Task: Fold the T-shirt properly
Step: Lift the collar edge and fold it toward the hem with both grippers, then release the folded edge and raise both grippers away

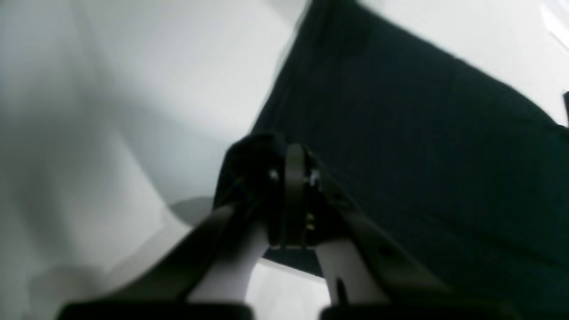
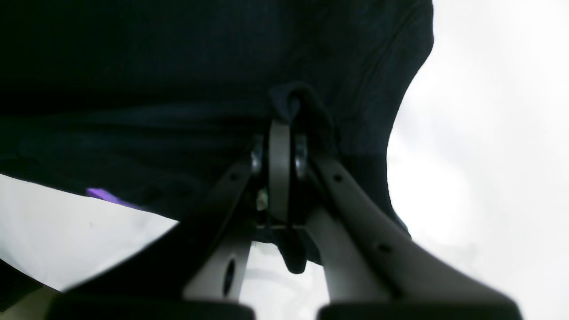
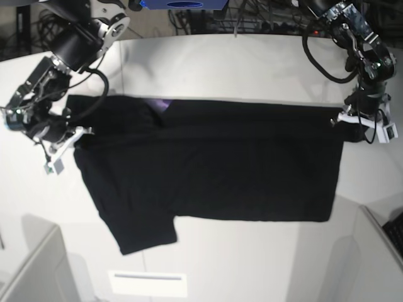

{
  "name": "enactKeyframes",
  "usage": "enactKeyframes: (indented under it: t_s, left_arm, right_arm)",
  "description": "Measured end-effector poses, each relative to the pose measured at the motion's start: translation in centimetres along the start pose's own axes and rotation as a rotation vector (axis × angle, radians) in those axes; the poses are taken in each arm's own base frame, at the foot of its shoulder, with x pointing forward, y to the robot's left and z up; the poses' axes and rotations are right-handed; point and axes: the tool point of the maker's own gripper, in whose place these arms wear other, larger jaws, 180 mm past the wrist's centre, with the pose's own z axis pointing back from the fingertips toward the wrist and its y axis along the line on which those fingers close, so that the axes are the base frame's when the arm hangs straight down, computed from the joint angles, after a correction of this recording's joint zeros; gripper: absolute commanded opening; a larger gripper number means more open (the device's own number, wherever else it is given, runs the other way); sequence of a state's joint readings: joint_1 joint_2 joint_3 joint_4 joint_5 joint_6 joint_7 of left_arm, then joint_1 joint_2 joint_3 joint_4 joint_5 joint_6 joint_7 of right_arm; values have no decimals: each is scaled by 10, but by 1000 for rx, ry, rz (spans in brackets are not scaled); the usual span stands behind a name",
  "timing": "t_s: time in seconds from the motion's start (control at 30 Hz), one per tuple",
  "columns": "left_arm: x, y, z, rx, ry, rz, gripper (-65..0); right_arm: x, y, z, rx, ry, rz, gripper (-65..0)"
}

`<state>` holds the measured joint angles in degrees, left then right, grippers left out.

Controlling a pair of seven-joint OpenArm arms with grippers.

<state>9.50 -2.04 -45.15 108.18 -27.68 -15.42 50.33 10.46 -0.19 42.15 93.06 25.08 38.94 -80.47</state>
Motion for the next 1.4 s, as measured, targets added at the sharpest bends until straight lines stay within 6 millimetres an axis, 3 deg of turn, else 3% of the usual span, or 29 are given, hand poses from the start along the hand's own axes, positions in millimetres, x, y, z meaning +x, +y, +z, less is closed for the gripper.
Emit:
enactKeyframes:
  t_s: [0.07, 0.23, 0.43, 0.47, 0.6, 0.63, 0.7, 0.77, 0.83, 0.9, 1.0, 1.1, 1.17, 1.3, 1.4]
  left_arm:
    - [1, -6, -4, -16, -2, -8, -650]
    - [-22, -12, -15, -38, 67, 8, -650]
    - [-16, -14, -20, -44, 55, 17, -650]
    - [-16, -14, -20, -43, 54, 18, -650]
    - [-3, -18, -24, -53, 24, 25, -650]
    - [-1, -20, -25, -57, 17, 27, -602]
    - [2, -22, -26, -60, 11, 27, -425]
    - [3, -21, -26, -57, 9, 27, -250]
    - [10, -22, -28, -57, -7, 34, -117]
    - [18, -18, -27, -51, -35, 54, -63]
    - [26, 10, -16, 17, -72, 88, -63]
    - [21, 46, 7, 115, -82, 94, -64]
    - [4, 60, 21, 135, -60, 119, -64]
    - [-56, 81, 36, 152, 74, 226, -64]
    - [-80, 86, 33, 133, 109, 310, -66]
  right_arm:
    - [1, 0, 0, 1, 0, -1, -650]
    - [-1, 4, -10, 34, 15, -26, -650]
    - [1, 3, -11, 35, -7, -31, -650]
    - [1, 3, -11, 35, -8, -31, -632]
    - [6, 2, -11, 30, -25, -33, -368]
    - [9, 2, -11, 28, -39, -36, -314]
    - [15, 1, -10, 25, -53, -102, -255]
    - [17, 0, -9, 22, -66, -147, -254]
    - [20, -1, -8, 19, -84, -147, -254]
    - [21, -4, -6, 11, -89, -145, -254]
    - [19, -12, 14, -55, -131, -123, -254]
    - [8, -21, 49, -170, -176, -81, -254]
    - [-3, -16, 68, -199, -256, -131, -254]
    - [-77, -24, 62, -227, -118, -273, -254]
    - [-106, -32, 61, -241, -74, -309, -254]
